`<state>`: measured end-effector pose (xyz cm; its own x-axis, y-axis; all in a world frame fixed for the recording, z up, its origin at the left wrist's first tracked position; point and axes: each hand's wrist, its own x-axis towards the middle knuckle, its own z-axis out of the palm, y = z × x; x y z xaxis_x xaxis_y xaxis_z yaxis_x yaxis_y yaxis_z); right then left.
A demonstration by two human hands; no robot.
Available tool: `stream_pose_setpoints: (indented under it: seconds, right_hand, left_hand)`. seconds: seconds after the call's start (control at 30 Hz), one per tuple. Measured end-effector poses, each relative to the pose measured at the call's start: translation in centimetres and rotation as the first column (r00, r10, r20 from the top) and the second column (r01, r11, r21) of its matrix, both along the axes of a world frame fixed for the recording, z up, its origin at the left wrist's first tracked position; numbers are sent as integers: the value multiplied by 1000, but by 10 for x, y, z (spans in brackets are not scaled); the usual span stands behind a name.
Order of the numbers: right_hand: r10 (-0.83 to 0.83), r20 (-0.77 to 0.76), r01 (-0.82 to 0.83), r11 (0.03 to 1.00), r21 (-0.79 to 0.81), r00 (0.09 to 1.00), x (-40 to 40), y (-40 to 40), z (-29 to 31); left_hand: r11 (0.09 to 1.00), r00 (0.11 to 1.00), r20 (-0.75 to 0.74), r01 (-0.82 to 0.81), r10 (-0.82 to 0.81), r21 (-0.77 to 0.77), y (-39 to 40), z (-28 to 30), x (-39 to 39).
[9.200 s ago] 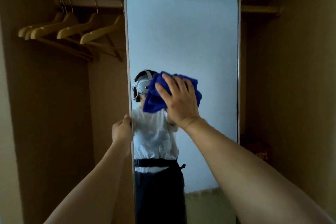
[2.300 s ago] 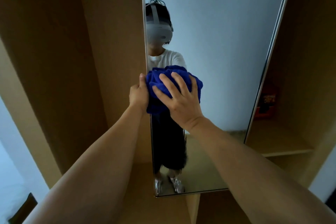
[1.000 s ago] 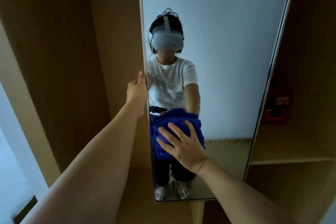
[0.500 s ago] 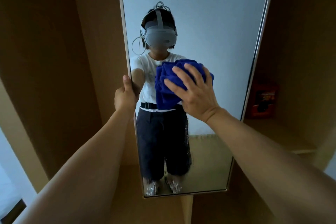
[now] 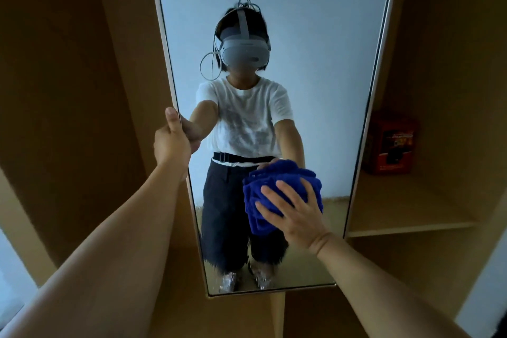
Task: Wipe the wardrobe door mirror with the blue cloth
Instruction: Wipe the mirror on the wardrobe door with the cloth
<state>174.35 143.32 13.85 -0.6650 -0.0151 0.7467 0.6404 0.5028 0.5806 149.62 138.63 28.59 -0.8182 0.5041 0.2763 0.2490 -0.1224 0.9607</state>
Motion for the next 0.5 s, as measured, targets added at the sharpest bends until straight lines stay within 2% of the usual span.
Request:
stream_pose_setpoints:
  seconds: [0.07,0.13,0.33,0.5]
  right_hand:
    - [29,65,-29,1000,-3,998,4,2,10]
    - [53,57,-53,999,-8,997,8,1,31]
    - [47,-205,-38,998,46,978,11,4,122]
    - [49,-313,-52,999,1,948,5,-1,114]
  left_hand:
    - [1000,1000,5,-3,3,4,0,0,0]
    - [1000,1000,17,-5,5,2,0,0,0]
    - [1000,1000,-22,4,-4,-29,-1,1,-3]
    - [1000,1000,-10,10,-11,-17,0,-1,-6]
